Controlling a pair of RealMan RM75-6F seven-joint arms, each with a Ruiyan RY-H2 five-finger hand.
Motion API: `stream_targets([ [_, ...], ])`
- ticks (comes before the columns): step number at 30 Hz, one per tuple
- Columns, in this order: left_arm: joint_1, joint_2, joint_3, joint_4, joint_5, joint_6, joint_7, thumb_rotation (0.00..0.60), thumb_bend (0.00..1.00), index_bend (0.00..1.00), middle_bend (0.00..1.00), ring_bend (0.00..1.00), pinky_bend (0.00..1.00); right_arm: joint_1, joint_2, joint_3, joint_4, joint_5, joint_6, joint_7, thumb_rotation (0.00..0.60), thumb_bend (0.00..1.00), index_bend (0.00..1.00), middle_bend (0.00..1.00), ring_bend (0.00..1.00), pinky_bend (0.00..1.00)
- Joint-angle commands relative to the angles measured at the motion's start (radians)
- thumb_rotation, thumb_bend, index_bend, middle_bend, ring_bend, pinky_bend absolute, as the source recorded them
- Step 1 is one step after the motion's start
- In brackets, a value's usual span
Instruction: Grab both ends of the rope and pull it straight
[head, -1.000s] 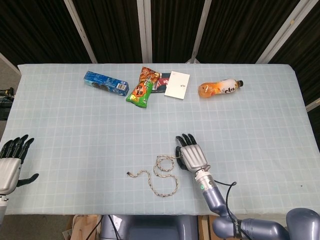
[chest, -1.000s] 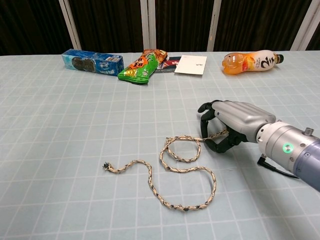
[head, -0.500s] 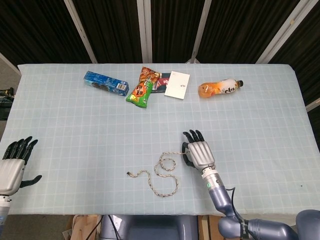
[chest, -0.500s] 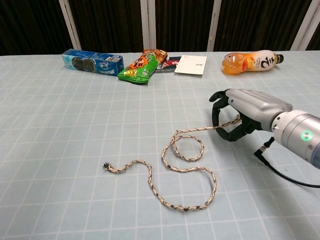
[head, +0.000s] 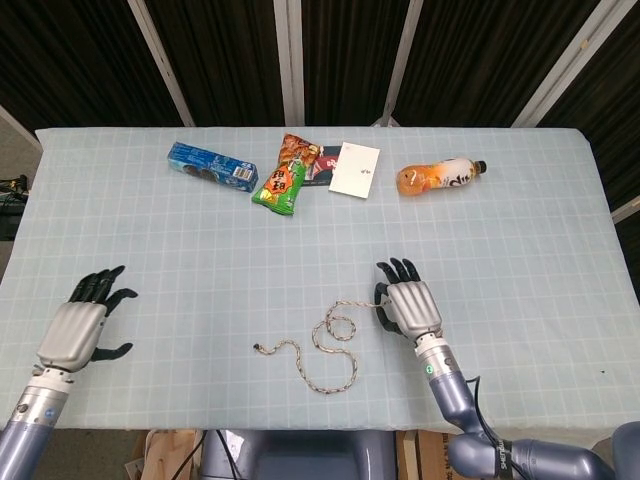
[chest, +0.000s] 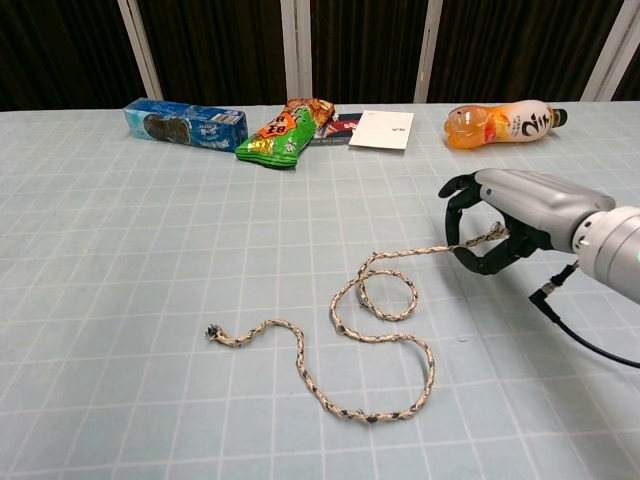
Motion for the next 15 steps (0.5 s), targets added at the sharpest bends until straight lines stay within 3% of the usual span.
stream_targets([
  [1, -0.11, -0.043, -0.046, -0.062, -0.075, -0.131, 0.063, 0.6, 0.21, 0.31, 0.02, 0.0, 0.0, -0.001, 0.004, -0.002, -0.006, 0.003, 0.006, -0.004, 0.6, 0.51, 0.61, 0.16, 0.0, 0.0],
  [8, -0.2, -0.112, -0.077, -0.119, -0.187, -0.202, 0.118, 0.6, 0.23, 0.34, 0.06, 0.0, 0.0, -0.001, 0.01, 0.0, -0.018, 0.013, 0.018, -0.014, 0.6, 0.51, 0.61, 0.16, 0.0, 0.0],
  [15, -0.257, -0.199, -0.063, -0.139, -0.265, -0.197, 0.219, 0.6, 0.25, 0.36, 0.07, 0.0, 0.0, -0.001, 0.014, 0.002, -0.026, 0.021, 0.026, -0.016, 0.6, 0.51, 0.61, 0.16, 0.0, 0.0],
])
